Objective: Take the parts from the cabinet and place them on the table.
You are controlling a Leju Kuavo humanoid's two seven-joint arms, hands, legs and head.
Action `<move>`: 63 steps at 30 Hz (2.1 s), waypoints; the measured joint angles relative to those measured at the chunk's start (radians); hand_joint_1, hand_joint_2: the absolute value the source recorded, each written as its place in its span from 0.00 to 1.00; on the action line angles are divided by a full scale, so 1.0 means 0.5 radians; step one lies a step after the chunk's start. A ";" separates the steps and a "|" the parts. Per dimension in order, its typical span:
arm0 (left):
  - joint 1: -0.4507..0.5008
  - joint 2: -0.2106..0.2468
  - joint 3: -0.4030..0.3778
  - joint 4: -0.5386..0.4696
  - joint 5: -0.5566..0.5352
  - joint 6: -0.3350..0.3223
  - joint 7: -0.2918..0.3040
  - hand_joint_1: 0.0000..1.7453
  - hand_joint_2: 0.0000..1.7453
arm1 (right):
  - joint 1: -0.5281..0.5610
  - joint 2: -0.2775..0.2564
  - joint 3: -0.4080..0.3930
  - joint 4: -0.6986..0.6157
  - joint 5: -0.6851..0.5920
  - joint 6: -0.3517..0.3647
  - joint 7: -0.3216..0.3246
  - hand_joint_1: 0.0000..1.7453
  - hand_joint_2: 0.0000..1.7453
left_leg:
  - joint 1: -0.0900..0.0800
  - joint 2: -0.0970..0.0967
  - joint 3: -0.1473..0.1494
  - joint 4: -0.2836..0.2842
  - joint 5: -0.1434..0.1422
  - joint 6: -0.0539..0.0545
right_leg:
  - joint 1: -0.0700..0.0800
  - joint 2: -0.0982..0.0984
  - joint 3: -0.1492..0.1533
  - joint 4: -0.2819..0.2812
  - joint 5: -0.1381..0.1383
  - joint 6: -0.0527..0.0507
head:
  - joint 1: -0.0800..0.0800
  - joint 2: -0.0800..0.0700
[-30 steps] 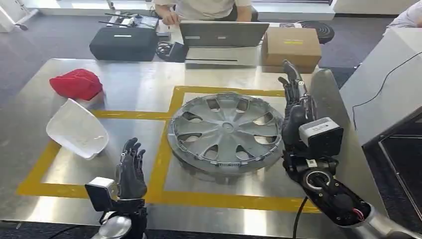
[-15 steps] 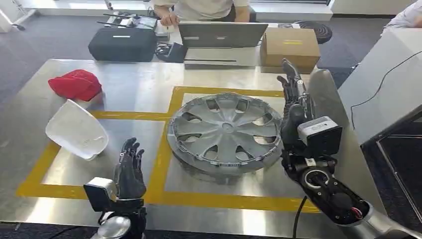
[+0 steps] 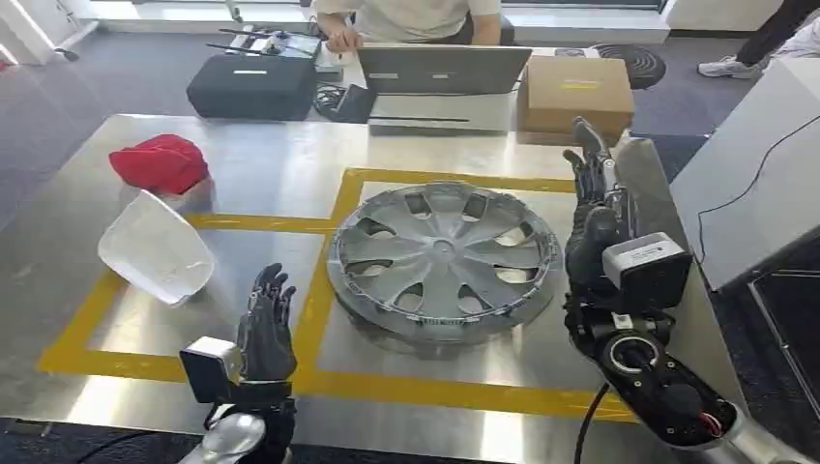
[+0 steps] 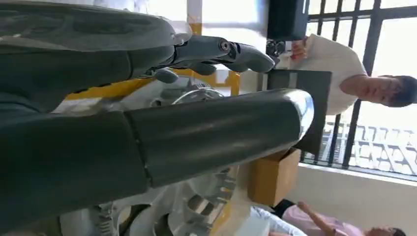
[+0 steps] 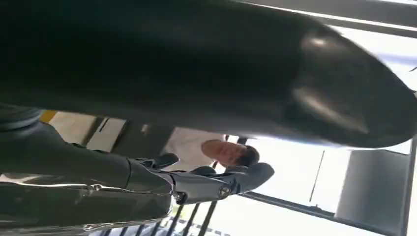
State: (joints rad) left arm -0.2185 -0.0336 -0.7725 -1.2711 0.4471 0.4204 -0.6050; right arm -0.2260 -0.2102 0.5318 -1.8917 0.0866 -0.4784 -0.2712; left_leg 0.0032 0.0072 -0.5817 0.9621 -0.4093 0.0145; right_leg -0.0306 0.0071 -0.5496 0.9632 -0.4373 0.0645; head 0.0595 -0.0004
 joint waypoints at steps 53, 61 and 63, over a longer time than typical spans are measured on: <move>-0.015 -0.002 -0.005 0.006 0.021 -0.016 0.015 0.00 0.00 | 0.004 0.011 -0.018 -0.015 0.072 -0.055 0.085 0.00 0.00 | -0.006 -0.001 0.086 -0.079 -0.027 0.068 | 0.025 -0.009 -0.296 0.516 -0.259 0.006 | -0.023 0.000; -0.005 -0.002 -0.003 0.005 0.015 -0.005 0.023 0.00 0.00 | -0.002 0.008 -0.016 -0.034 0.072 -0.066 0.095 0.00 0.00 | -0.025 0.005 -0.044 -0.053 0.087 0.034 | 0.068 -0.013 0.196 -0.094 -0.092 -0.076 | 0.014 0.000; -0.003 -0.002 -0.003 0.005 0.014 -0.005 0.024 0.00 0.00 | -0.002 0.007 -0.016 -0.037 0.072 -0.070 0.098 0.00 0.00 | -0.017 0.006 -0.047 -0.073 0.122 0.013 | 0.080 -0.012 0.179 -0.104 -0.055 -0.094 | 0.031 0.000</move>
State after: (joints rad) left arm -0.2200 -0.0347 -0.7740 -1.2684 0.4543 0.4181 -0.5928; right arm -0.2269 -0.2068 0.5238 -1.9101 0.1225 -0.5135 -0.2220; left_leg -0.0054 0.0104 -0.6051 0.9255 -0.3485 0.0209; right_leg 0.0093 0.0011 -0.4599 0.9112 -0.4647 0.0177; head 0.0748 -0.0004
